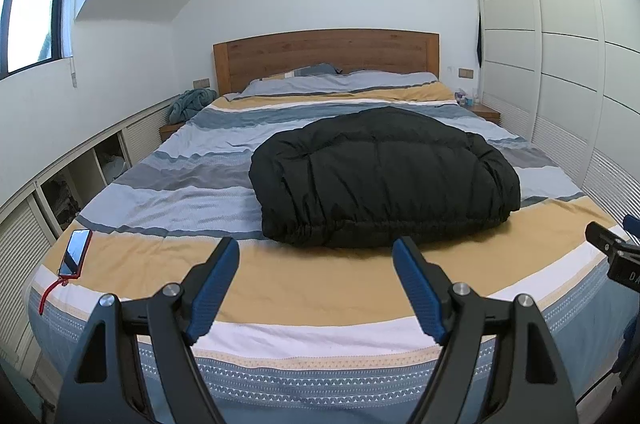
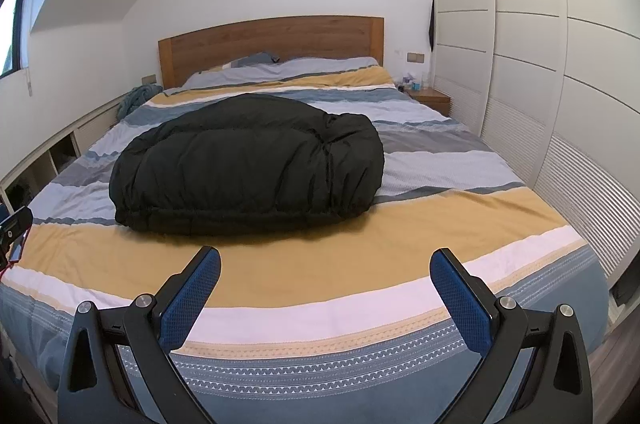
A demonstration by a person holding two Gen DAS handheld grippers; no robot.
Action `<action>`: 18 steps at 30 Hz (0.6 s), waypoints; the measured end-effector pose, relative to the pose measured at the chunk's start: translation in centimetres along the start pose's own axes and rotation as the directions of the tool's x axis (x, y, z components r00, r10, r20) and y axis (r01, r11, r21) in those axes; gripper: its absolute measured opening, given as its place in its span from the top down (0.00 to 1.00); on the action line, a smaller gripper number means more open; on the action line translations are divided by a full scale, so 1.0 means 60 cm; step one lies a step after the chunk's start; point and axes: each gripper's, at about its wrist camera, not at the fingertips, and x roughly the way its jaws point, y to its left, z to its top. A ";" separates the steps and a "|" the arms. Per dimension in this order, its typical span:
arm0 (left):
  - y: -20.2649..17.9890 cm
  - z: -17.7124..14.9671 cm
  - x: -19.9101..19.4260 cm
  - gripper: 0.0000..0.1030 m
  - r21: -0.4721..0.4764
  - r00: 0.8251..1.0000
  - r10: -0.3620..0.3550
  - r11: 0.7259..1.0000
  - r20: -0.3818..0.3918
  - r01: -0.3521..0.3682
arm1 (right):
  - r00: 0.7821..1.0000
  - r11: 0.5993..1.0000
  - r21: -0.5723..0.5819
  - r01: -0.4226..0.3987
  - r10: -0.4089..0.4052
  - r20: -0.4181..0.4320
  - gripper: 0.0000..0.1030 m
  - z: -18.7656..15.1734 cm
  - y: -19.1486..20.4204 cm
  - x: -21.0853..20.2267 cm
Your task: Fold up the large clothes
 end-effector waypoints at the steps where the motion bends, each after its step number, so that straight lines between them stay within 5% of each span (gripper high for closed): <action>1: 0.001 -0.001 0.001 0.24 -0.001 1.000 -0.001 1.000 -0.002 0.001 | 1.000 1.000 0.002 0.001 -0.001 0.002 0.00 0.000 -0.001 0.000; 18: -0.009 -0.013 0.015 0.24 0.012 0.999 -0.004 1.000 -0.042 0.004 | 1.000 1.000 0.005 0.007 -0.008 0.011 0.00 -0.003 -0.007 0.000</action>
